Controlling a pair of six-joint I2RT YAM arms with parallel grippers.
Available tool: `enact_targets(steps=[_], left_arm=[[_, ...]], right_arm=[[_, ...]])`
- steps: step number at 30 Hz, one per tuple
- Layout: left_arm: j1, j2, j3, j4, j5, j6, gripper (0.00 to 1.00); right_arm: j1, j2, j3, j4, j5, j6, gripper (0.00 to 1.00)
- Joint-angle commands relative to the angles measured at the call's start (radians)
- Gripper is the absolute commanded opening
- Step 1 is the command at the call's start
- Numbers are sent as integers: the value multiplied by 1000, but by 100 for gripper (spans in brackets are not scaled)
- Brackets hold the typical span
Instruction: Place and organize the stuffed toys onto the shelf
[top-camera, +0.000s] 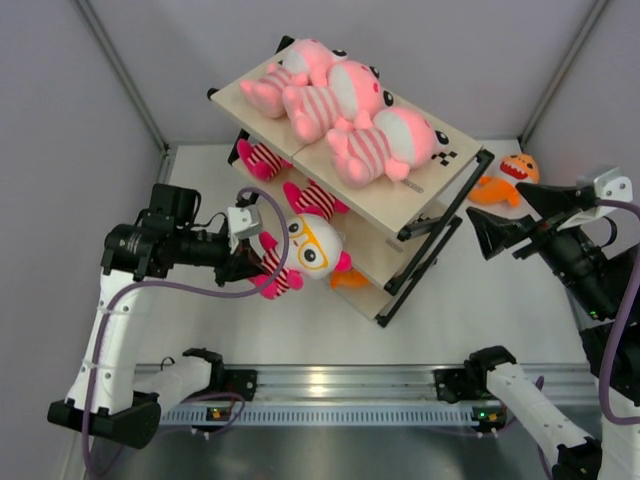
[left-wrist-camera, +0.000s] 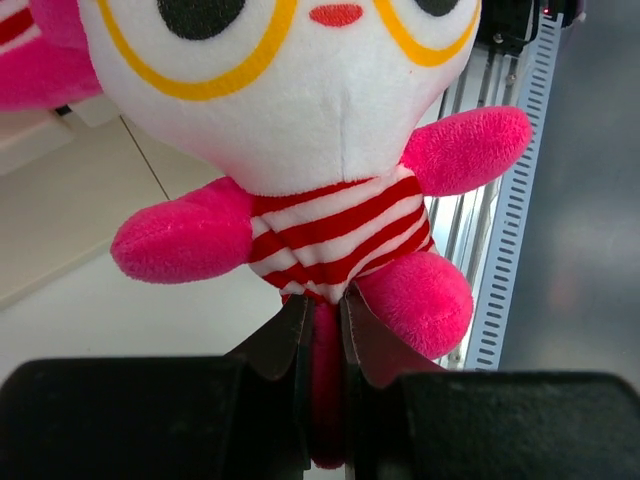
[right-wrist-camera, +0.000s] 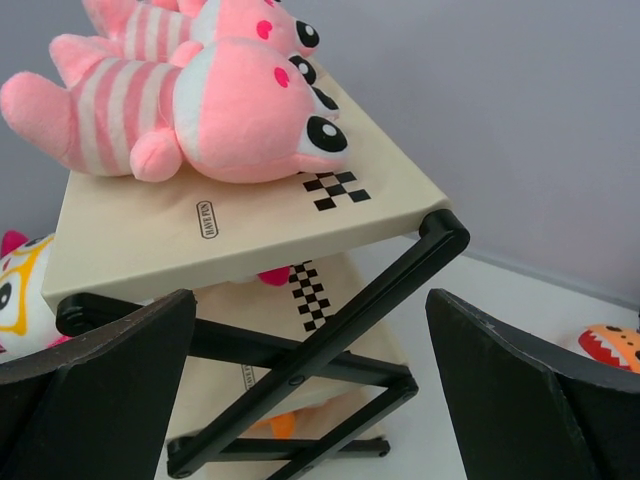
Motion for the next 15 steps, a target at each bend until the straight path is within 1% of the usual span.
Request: enact_targets(steps=[1, 5, 6, 9, 11, 12, 14, 15], left_arm=[[-30, -16, 43, -127, 80, -2, 0], [-118, 7, -1, -127, 70, -2, 0], [-157, 7, -26, -125, 61, 1, 0], [-175, 36, -15, -122, 77, 8, 0], [-174, 62, 44, -117, 99, 1, 0], [-175, 81, 64, -69, 99, -23, 0], [-175, 96, 103, 14, 79, -147, 0], [-177, 104, 109, 89, 64, -194, 0]], right_arm=[[-6, 0, 42, 40, 35, 34, 99], [-6, 3, 63, 36, 52, 62, 98], [-6, 1, 63, 38, 58, 65, 98], [-6, -2, 63, 37, 83, 74, 97], [-6, -2, 63, 38, 104, 85, 97], [-7, -2, 62, 38, 112, 88, 97], [-6, -2, 59, 43, 127, 103, 96], [-6, -3, 56, 43, 130, 105, 96]])
